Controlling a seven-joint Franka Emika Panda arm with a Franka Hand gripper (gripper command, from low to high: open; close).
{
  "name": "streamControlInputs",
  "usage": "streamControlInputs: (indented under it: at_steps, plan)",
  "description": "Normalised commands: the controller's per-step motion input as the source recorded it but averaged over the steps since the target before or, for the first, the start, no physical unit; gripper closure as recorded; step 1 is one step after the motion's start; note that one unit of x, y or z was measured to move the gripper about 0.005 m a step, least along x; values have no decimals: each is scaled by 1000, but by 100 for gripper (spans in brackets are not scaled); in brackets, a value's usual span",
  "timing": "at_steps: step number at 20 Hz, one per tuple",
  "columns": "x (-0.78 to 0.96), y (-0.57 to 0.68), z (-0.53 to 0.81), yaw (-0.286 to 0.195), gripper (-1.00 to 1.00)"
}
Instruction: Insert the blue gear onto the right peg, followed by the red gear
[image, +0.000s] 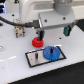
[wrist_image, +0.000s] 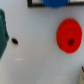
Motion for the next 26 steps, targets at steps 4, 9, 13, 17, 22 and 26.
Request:
streamControlInputs:
  at_steps: [4,9,13,17,22,26]
  plan:
    - [-449,-29,-133,0,-100]
    - [-488,-12,-171,0,-100]
    - [-97,-121,-53,0,-100]
    - [45,-382,0,0,-100]
    - [-6,-513,-66,0,-100]
    - [-186,-162,-142,0,-100]
